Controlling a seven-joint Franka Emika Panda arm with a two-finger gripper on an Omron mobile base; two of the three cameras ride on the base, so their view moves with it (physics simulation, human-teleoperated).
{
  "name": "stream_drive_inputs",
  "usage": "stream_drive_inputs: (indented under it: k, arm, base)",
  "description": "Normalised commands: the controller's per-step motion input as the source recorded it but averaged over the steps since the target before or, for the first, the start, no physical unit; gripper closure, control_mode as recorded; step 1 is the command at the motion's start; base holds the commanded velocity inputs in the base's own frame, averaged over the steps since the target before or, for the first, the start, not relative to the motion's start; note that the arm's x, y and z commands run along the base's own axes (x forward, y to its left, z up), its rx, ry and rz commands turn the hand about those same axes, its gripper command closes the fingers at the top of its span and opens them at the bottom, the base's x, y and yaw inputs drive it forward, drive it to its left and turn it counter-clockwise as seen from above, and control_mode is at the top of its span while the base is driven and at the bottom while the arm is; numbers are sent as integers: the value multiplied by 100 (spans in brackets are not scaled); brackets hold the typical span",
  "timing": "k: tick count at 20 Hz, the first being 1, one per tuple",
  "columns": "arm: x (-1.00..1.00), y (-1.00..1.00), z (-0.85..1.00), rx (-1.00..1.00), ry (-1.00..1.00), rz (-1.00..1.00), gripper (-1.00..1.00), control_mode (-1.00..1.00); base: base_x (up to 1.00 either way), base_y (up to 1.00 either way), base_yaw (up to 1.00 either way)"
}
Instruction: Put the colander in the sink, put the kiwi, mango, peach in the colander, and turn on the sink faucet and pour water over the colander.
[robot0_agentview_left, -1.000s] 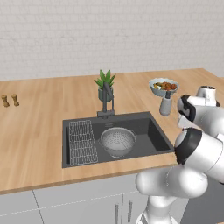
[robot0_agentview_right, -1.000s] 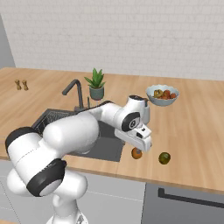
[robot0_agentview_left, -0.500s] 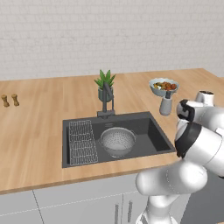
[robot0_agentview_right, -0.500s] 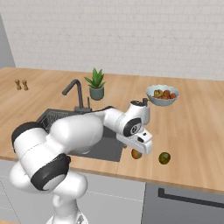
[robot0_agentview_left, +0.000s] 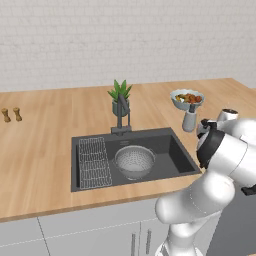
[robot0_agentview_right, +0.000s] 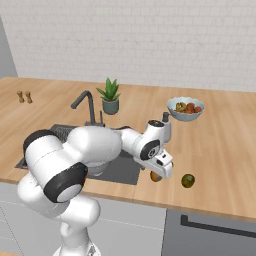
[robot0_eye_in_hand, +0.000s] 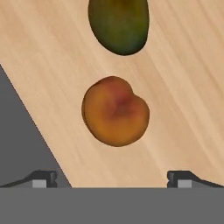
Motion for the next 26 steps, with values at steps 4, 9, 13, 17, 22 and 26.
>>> stream_drive_inputs:
  k: [4,9,13,17,22,26]
  arm:
    - [22,-5,-38,-2,0,0,-100,-100]
    - [19,-2,-34,-4,0,0,-100,-100]
    - [25,0,-34,-7,0,0,-100,-100]
    - [21,-4,-32,-5,0,0,-100,-100]
    - [0,0,-35,-1,0,0,100,-100]
    - [-18,-6,-28,0,-1,-2,100,-100]
  base:
    - [0,0,0]
    - [0,0,0]
    - [0,0,0]
    - [0,0,0]
    - [0,0,0]
    - [0,0,0]
